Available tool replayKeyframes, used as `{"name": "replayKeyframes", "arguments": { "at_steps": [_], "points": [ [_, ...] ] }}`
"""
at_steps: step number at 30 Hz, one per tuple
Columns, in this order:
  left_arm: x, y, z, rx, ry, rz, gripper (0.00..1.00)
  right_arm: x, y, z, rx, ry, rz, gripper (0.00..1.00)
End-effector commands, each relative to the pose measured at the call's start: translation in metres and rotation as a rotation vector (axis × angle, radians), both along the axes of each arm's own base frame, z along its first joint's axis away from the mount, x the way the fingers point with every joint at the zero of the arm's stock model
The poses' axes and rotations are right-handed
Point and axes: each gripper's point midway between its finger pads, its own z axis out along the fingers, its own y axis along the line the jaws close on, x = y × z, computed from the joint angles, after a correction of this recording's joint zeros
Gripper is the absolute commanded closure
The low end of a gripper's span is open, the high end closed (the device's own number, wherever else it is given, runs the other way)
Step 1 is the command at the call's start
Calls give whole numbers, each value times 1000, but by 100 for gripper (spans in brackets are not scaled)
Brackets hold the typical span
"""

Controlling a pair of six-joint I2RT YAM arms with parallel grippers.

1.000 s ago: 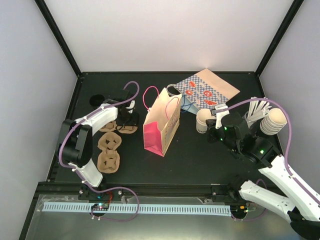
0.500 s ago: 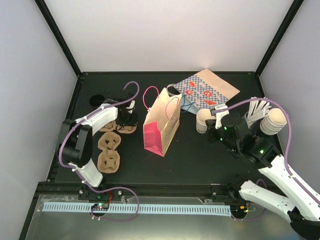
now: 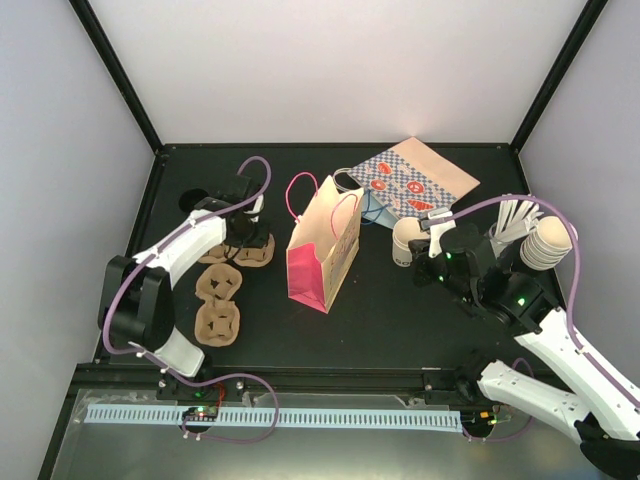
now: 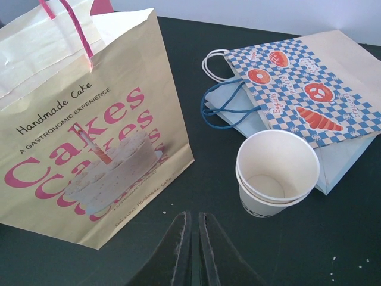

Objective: Pack the takeout coffee

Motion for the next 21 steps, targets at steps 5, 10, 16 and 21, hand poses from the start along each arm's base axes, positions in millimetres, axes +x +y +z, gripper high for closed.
{"name": "replayKeyframes", "arguments": {
  "at_steps": [5, 10, 16, 21],
  "points": [
    [-5, -3, 8, -15, -3, -10, 69, -1, 6, -4, 18, 22, 21, 91],
    [-3, -23, -5, -97, 25, -58, 51, -2, 6, -5, 20, 28, 21, 91],
    [1, -29, -25, -94, 70, -69, 50, -2, 4, -5, 18, 24, 15, 90],
    [5, -25, -34, -63, 83, -49, 55, -2, 2, -4, 15, 21, 8, 90]
  ]
}}
